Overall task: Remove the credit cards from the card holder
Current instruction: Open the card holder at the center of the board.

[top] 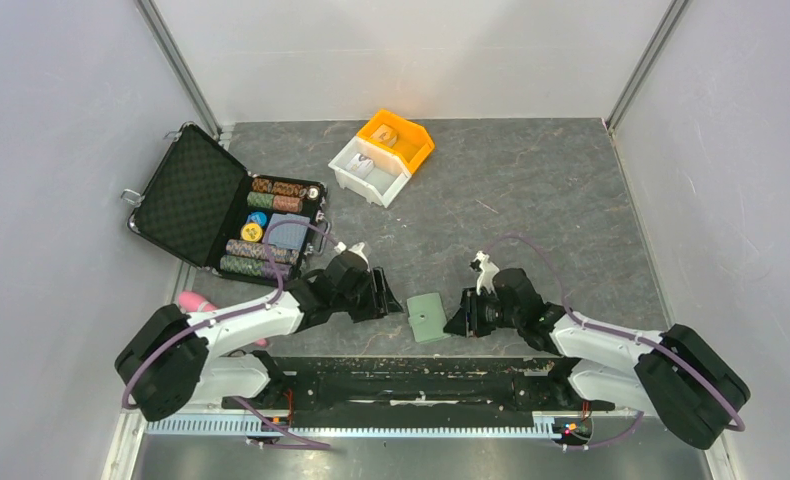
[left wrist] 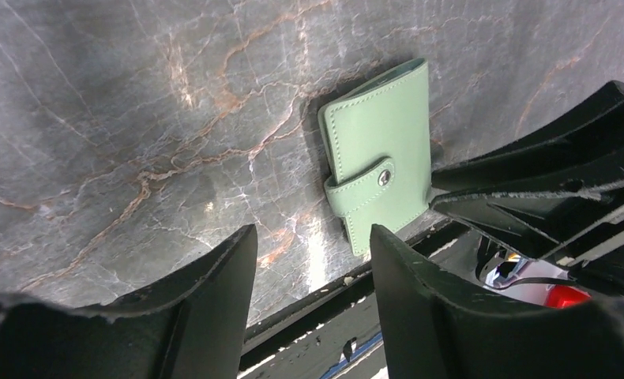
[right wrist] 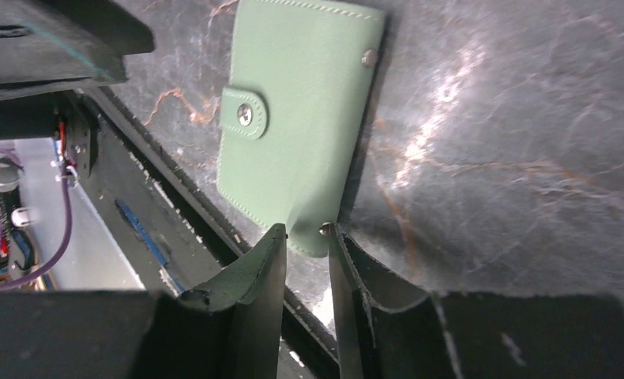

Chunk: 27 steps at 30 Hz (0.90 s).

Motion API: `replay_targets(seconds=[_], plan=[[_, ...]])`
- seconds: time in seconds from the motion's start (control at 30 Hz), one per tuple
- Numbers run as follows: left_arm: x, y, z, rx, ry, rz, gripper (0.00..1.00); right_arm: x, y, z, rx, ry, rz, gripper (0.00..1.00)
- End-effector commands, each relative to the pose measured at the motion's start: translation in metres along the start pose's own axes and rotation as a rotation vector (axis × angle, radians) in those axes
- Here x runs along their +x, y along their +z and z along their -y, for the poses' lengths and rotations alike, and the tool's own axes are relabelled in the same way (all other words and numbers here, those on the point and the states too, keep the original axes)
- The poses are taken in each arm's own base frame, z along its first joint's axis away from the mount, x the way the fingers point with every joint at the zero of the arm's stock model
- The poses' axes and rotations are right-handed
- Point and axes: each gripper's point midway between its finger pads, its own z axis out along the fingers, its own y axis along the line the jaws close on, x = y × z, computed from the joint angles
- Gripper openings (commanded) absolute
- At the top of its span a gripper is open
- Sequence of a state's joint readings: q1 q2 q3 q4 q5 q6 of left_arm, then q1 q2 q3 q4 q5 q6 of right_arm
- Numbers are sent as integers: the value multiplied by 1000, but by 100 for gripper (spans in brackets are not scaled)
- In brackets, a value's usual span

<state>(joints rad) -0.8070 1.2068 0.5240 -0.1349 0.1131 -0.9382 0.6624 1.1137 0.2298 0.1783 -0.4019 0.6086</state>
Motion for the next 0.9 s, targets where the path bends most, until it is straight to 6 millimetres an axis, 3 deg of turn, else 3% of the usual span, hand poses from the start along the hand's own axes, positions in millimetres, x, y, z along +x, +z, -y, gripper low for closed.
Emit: replay_targets(seconds=[0.0, 0.2, 0.4, 0.6, 0.7, 0.87], plan=[[6, 8, 13, 68, -48, -12, 60, -1, 3, -20, -76, 27, 51, 28], [16, 15, 19, 75, -13, -62, 57, 12, 11, -33, -106, 46, 33, 23], [26, 23, 27, 31, 90, -85, 54, 8, 15, -40, -108, 36, 42, 20], [16, 22, 30, -93, 191, -25, 59, -10, 9, -23, 26, -21, 110, 32], [14, 27, 35, -112, 228, -21, 61, -10, 8, -10, 83, -33, 121, 33], [18, 37, 44, -153, 298, -38, 60, -10, 9, -6, 97, -46, 117, 32]])
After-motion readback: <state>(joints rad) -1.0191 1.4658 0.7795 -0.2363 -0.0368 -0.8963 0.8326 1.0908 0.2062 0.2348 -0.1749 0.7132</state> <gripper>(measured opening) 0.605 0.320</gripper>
